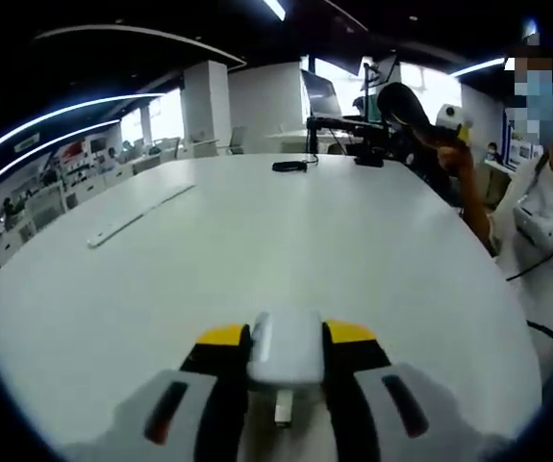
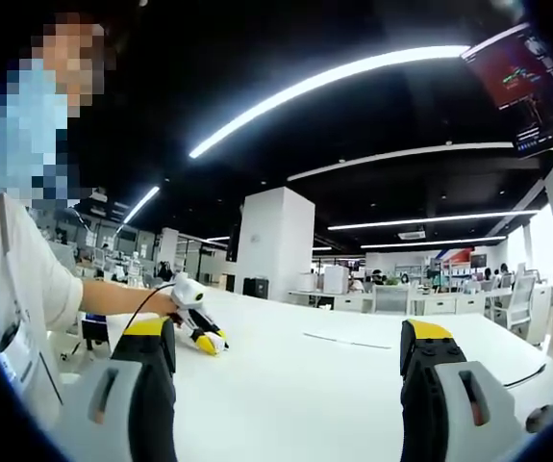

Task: Plug the desk Type‑C cable into the charger adapter.

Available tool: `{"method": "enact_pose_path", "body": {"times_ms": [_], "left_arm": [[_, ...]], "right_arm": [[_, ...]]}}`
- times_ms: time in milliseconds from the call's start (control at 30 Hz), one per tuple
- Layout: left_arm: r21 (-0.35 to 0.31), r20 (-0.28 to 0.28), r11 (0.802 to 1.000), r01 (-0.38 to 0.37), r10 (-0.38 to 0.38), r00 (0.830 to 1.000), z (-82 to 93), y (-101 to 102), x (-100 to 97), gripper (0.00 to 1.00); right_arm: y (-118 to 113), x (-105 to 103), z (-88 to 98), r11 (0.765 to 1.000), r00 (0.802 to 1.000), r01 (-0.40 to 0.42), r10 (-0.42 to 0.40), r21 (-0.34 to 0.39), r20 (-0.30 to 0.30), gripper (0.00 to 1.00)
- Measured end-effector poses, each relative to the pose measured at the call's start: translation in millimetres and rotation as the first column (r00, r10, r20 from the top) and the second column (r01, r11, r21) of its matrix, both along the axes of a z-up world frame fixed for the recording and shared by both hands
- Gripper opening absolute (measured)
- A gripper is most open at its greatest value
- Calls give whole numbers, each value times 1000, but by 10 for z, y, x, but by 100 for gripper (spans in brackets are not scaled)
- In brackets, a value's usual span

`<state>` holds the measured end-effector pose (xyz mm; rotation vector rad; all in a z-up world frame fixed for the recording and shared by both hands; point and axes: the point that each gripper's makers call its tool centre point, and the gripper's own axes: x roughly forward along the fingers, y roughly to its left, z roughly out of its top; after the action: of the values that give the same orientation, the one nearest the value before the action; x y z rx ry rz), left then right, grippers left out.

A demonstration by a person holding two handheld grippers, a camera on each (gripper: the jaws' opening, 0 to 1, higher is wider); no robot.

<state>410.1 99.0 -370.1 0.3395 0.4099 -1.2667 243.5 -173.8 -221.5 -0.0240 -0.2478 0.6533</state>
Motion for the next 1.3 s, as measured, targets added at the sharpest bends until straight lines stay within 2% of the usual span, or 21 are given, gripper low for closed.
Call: {"method": "enact_pose_path", "body": {"times_ms": [433, 533, 967, 1033, 1300], "left_arm": [[-5, -9, 1000, 31, -31, 999, -16, -105, -267, 29], [-6, -8, 999, 40, -40, 999, -28, -132, -377, 29], [-12, -5, 998, 63, -63, 998, -30, -142, -522, 29], [-26, -6, 997, 70, -71, 997, -40, -169, -603, 29], [-44, -9, 995, 92, -92, 996, -28, -191, -697, 29]], "right_arm": [[-5, -18, 14, 1000, 1000, -3, 3, -3, 6, 99], [-18, -19, 14, 1000, 1000, -1, 1, -4, 7, 99], [-18, -22, 17, 1000, 1000, 1, -1, -11, 8, 99], [-25, -28, 23, 1000, 1000, 2, -2, -12, 10, 99], [-14, -40, 27, 1000, 1000, -1, 1, -16, 14, 99]]}}
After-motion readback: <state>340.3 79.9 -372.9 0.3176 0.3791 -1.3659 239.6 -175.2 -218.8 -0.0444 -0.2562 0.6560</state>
